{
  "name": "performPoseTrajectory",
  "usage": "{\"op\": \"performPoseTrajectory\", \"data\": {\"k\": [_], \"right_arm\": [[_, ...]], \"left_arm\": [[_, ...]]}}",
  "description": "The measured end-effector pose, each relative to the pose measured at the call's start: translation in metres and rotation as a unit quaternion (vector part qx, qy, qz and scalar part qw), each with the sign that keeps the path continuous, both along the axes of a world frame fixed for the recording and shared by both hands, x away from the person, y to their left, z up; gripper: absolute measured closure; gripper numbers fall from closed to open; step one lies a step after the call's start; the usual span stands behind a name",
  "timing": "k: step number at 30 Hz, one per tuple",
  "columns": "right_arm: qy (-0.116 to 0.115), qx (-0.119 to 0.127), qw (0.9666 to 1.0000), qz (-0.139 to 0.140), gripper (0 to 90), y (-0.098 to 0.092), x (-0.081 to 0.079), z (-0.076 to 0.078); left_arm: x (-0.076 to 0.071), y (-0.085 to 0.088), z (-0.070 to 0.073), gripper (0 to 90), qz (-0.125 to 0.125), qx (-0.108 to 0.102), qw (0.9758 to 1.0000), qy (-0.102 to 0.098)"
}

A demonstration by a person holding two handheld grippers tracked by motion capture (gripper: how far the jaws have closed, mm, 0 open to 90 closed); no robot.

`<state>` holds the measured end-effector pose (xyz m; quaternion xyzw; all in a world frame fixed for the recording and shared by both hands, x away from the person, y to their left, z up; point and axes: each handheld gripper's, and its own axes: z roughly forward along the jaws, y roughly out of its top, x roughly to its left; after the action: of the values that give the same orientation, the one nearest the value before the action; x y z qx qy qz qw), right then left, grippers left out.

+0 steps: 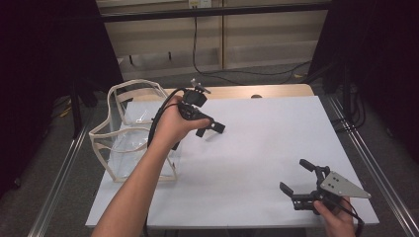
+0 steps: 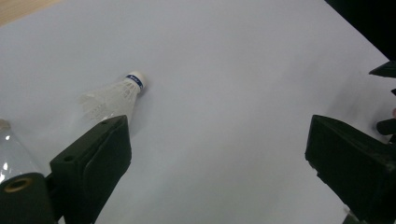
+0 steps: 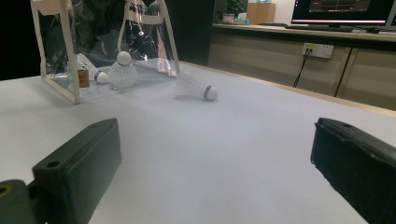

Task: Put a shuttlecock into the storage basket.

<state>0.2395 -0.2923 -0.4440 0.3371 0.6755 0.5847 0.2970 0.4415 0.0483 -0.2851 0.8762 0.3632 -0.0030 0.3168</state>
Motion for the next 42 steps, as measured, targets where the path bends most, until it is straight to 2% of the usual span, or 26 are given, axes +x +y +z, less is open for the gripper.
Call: {"op": "performPoseTrajectory", "data": {"k": [3,10,17,27,42], "right_arm": [[0.000,-0.001,1.0000,0.001,1.4,0.000,0.000,0.000],[0.000,0.001,1.0000,0.000,1.4,0.000,0.000,0.000],[-0.001,0.000,1.0000,0.000,1.4,-0.001,0.000,0.000],[0.000,-0.001,1.0000,0.000,1.4,0.000,0.000,0.000],[0.000,-0.001,1.0000,0.000,1.4,-0.001,0.000,0.000]], "left_arm": [[0.001,-0.002,-0.005,6.4,0.000,-0.003,1.0000,0.002],[0.001,-0.009,-0.018,5.4,-0.007,0.007,1.0000,0.001],[0.002,-0.012,-0.029,4.4,0.015,-0.001,0.9999,0.005],[0.001,-0.016,-0.040,3.5,0.008,0.009,0.9999,0.007],[0.004,-0.021,-0.060,3.4,0.026,0.011,0.9995,0.011]]}}
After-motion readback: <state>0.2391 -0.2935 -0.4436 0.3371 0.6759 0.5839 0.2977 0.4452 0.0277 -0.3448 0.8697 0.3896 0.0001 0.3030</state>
